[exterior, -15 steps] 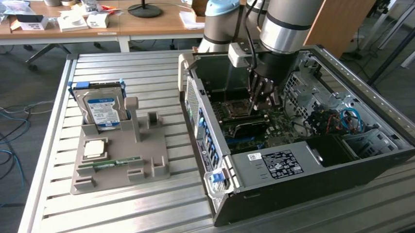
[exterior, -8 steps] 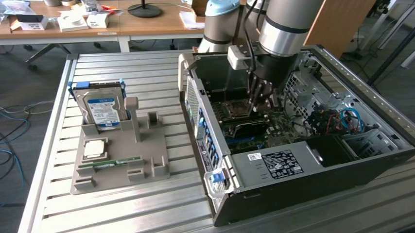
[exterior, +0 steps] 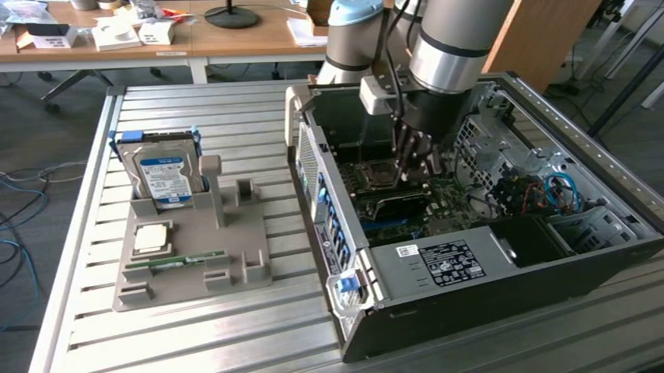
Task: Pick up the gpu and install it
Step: 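Press down on the gpu until it lock into place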
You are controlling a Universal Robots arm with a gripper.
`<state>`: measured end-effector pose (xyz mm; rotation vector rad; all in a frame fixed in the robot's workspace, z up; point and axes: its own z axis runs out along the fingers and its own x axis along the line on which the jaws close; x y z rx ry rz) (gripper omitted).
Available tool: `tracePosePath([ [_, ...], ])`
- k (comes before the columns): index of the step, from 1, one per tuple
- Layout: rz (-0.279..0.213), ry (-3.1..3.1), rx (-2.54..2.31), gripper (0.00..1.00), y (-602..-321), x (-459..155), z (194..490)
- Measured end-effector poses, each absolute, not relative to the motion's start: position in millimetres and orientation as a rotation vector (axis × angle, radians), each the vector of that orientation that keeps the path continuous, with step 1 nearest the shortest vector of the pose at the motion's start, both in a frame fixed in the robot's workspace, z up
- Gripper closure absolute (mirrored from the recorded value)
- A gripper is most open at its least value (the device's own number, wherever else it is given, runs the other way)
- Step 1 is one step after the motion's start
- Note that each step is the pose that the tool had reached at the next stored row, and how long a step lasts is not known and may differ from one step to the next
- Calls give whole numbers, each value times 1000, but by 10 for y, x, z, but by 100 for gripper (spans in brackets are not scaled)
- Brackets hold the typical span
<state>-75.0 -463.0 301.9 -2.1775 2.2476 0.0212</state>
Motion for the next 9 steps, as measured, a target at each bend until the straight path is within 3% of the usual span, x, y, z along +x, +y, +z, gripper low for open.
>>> tracePosePath([
  [9,21,2248,-2178,89,-4629,-802,3007],
])
